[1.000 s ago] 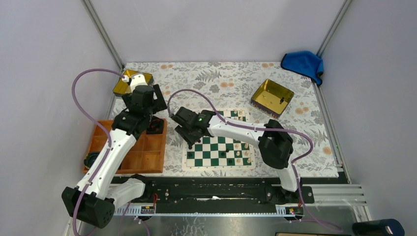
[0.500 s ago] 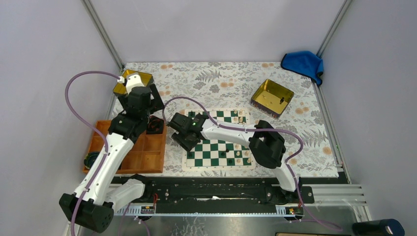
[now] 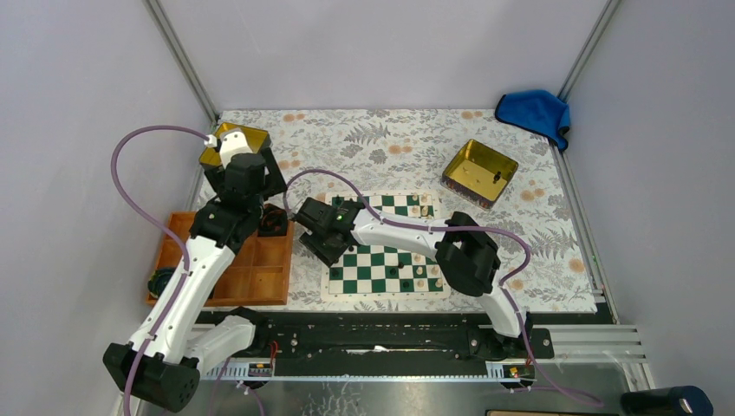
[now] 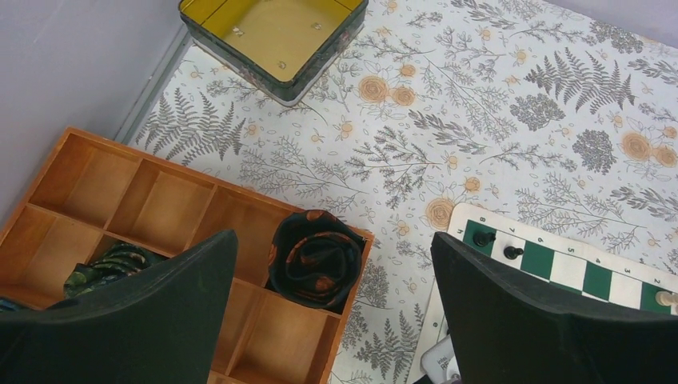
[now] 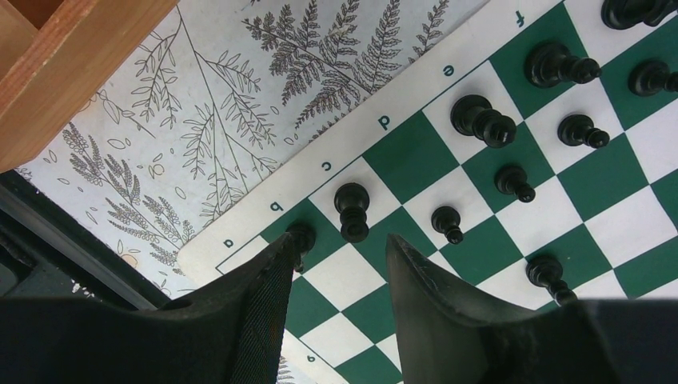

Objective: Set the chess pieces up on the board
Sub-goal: Move the chess piece to the chessboard.

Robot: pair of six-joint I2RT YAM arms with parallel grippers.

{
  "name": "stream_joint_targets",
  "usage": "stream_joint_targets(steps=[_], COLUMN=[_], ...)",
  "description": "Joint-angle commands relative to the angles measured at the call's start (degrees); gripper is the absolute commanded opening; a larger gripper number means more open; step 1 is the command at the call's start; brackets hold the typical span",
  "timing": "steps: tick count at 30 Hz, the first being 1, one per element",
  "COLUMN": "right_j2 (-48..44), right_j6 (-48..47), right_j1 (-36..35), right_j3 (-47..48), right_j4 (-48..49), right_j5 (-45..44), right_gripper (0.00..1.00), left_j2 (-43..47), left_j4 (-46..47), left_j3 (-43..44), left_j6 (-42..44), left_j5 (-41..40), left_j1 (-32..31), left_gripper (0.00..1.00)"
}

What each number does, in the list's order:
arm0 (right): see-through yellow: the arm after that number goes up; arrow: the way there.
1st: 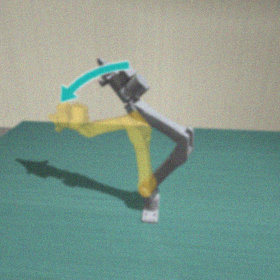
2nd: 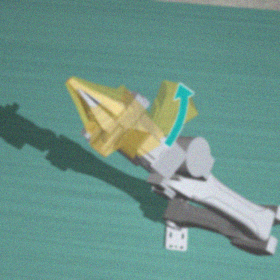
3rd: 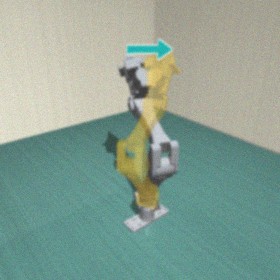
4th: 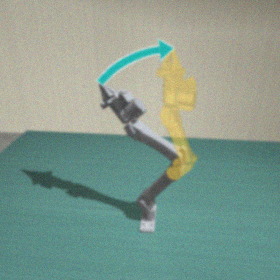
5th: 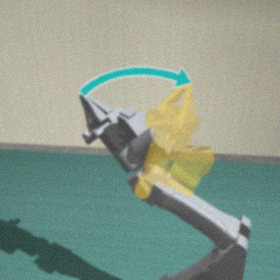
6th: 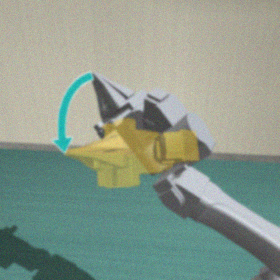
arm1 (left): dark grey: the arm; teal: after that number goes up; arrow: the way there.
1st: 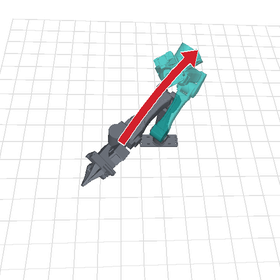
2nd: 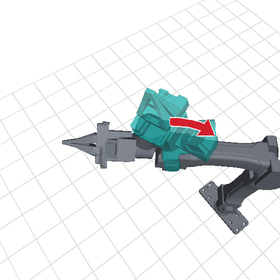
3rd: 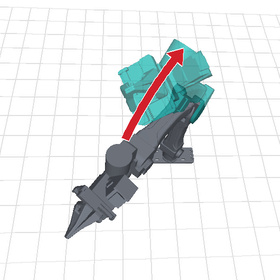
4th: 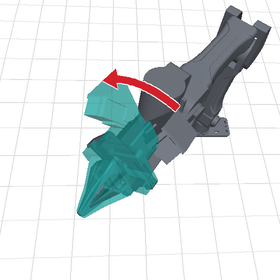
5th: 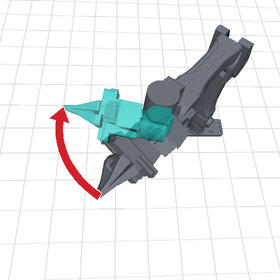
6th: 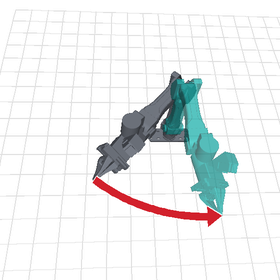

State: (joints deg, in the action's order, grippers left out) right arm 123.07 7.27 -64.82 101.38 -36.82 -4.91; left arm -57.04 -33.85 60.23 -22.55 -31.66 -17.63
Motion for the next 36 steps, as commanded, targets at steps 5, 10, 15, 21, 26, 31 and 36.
stream_joint_targets(steps=[5, 10, 15, 21, 26, 31, 36], right_j2=[-1.35, -2.24, -2.96, -3.85, -5.02, -6.27, -5.76], right_j6=[-0.87, -0.93, -1.10, -1.37, -0.99, 0.05, 0.50], right_j1=[-0.40, -0.35, -0.31, -0.23, 0.24, 1.66, 2.98], right_j3=[1.27, 0.69, 0.65, 0.36, -0.21, -0.48, 0.88], right_j4=[0.74, 1.22, 1.82, 2.31, 3.08, 4.36, 4.39], right_j5=[-1.82, -3.03, -3.91, -5.29, -7.02, -8.70, -9.93], right_gripper=[0.52, 0.52, 0.52, 0.52, 0.52, 0.52, 0.52], left_j2=[0.85, 1.09, 1.23, 1.65, 1.66, 1.58, 1.32], left_j4=[2.34, 2.33, 2.21, 2.23, 2.32, 2.49, 2.72], left_j3=[2.19, 2.39, 2.96, 2.83, 2.75, 2.68, 2.48], left_j6=[1.58, 1.87, 2.15, 2.50, 2.64, 2.77, 2.69], left_j5=[-4.42, -5.43, -6.28, -7.41, -7.69, -7.80, -7.38], left_j1=[-0.48, -0.45, -0.48, -0.48, -0.47, -0.48, -0.48], left_gripper=[0.99, 0.99, 0.99, 0.99, 0.99, 0.99, 0.99])
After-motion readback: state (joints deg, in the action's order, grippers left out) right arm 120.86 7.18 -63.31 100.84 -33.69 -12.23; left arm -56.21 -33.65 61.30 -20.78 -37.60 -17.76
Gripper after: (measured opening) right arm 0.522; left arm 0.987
